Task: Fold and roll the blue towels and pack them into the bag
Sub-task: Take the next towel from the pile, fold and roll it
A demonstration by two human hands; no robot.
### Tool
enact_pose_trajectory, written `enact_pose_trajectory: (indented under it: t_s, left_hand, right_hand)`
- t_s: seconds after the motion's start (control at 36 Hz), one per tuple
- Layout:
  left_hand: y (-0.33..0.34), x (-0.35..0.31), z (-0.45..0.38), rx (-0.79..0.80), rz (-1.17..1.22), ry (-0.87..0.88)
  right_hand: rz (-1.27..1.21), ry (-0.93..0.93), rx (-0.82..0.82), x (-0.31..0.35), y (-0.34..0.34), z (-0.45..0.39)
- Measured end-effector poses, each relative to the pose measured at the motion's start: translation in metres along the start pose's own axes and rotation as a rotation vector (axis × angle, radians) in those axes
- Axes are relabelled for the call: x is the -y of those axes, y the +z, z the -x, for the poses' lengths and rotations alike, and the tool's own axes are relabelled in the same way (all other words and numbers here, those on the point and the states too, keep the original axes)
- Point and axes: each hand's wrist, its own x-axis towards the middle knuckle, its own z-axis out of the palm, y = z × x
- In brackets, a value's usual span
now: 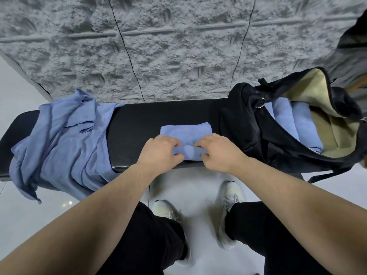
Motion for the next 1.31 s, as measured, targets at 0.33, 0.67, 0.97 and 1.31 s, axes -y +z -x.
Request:
enact_pose_trajectory:
  t_s: [0.33,0.67,0.97,1.31]
  left_hand:
    - [0.004,-0.006,-0.007,0.058,-0.013,-0.093]
    - [0.008,0.001,-0.004,-0.042,0.127,-0.072]
    - [0.005,0.001,-0.007,-0.092,0.147,-0.095]
    - [-0.001,0.002,-0.008,-0.163,-0.027,0.089]
  right_hand:
    - [-0.232,0.102,-0.01,-0.005,0.001,-0.006]
    - [0.009,0.027,-0.183,-0.003,0.008,-0.008]
    - [0.194,-0.052,-0.152,0.0,0.012,-0.003]
    - [0.136,-0.035,-0.094,-0.004,0.008,-0.011]
